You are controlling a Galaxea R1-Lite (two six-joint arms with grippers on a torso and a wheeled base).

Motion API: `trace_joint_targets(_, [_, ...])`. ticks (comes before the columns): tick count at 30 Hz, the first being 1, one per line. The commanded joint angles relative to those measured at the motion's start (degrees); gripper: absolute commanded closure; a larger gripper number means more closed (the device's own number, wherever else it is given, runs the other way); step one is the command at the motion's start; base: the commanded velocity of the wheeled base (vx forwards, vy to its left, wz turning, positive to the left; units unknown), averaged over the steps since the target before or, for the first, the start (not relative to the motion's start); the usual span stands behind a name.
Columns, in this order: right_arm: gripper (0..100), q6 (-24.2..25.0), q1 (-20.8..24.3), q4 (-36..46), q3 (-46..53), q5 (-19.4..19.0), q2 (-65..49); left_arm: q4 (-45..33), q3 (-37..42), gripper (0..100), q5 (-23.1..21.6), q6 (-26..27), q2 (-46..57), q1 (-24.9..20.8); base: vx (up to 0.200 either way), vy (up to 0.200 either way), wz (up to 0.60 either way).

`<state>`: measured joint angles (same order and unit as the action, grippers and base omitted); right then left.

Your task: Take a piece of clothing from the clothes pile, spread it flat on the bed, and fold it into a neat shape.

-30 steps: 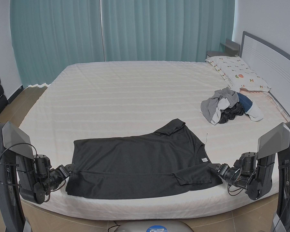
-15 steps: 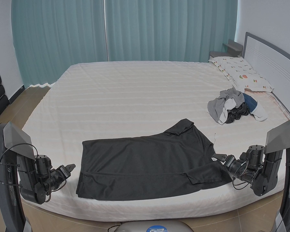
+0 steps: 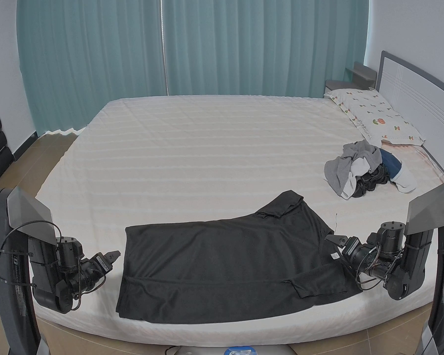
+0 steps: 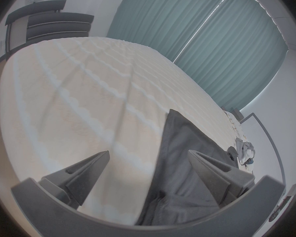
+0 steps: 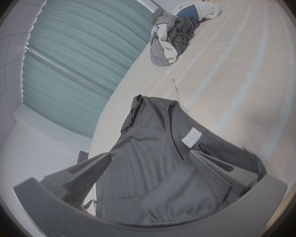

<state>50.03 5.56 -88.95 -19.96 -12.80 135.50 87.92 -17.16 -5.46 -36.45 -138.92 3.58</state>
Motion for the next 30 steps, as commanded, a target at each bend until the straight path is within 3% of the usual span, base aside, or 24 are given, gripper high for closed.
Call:
trace_joint_targets(1, [0,-0.02,0.51,-0.52,0.00,0.06,0.38,-0.03,0.11,0,0.01,-0.99,0.50,-1.21,0.000,0.000,0.00])
trace_joint_targets(15, [0,-0.11,1.21,-0.43,0.09,0.23,1.17,-0.03,0.99,0,0.01,-2.75,0.41,-2.97,0.000,0.000,0.00])
trace_joint_targets(24, [0,-0.11,1.21,-0.43,0.00,0.23,1.08,-0.03,1.78,0,0.10,-2.75,0.50,-3.41,0.000,-0.200,0.00])
trace_joint_targets(30, [0,-0.11,1.47,-0.43,0.00,0.23,1.87,0.06,2.66,0,0.10,-2.75,1.02,-3.76,0.000,0.000,0.00])
